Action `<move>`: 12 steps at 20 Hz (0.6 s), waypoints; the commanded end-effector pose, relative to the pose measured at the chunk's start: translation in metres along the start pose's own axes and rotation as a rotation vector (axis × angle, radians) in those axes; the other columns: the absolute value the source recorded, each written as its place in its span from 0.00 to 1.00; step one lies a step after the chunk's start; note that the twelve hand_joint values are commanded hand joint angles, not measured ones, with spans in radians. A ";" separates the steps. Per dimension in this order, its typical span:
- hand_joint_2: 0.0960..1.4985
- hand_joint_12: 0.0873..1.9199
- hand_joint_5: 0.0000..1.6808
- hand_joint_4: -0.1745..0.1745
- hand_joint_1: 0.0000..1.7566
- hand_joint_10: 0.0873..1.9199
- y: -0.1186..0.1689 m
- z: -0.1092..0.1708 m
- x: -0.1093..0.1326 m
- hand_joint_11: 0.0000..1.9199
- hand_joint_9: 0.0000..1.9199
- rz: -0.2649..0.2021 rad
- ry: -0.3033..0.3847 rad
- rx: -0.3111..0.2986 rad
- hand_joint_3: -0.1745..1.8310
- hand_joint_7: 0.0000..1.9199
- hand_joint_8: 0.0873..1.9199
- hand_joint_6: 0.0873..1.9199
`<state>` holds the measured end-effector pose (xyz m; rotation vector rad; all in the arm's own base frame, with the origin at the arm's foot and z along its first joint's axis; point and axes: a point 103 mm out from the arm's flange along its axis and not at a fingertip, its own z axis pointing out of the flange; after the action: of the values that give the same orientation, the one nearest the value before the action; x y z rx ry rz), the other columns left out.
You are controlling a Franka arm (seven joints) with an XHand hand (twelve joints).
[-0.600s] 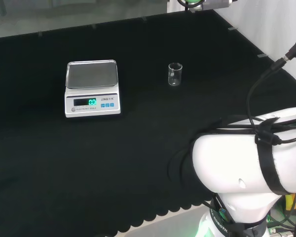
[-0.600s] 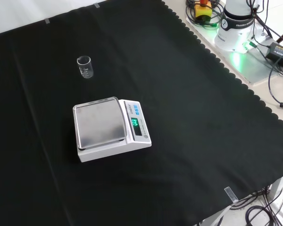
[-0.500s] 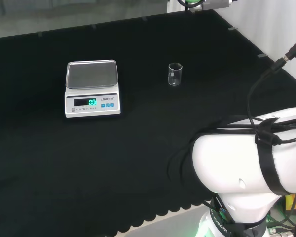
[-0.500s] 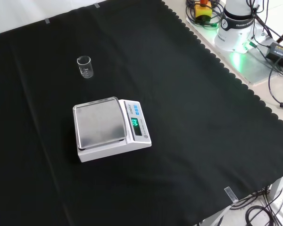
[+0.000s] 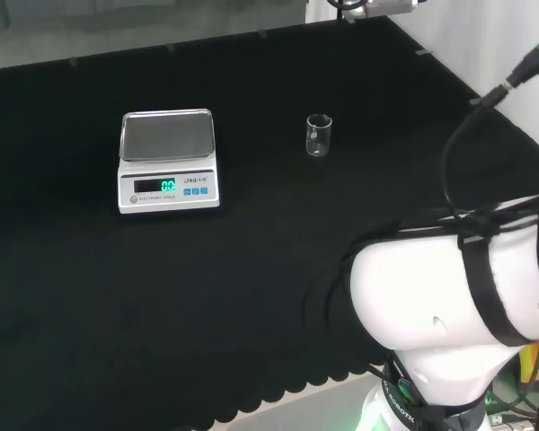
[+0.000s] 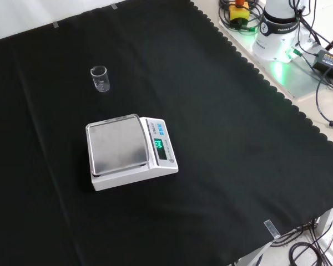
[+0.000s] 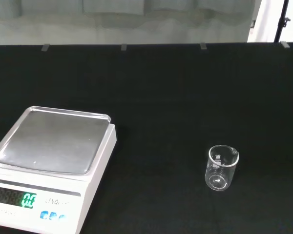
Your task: Pick up the beaker.
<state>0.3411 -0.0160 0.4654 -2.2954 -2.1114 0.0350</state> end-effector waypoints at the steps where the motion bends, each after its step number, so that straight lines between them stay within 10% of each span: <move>1: 0.60 0.76 0.02 0.33 0.17 0.30 0.063 0.027 -0.015 0.00 0.00 -0.005 0.024 0.009 0.27 0.00 0.09 0.00; 12: 0.60 0.77 0.06 0.31 0.19 0.35 0.143 0.089 0.004 0.00 0.00 0.042 0.016 -0.013 0.25 0.00 0.16 0.00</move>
<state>0.4321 -0.0268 0.3994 -2.2781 -2.0828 0.0636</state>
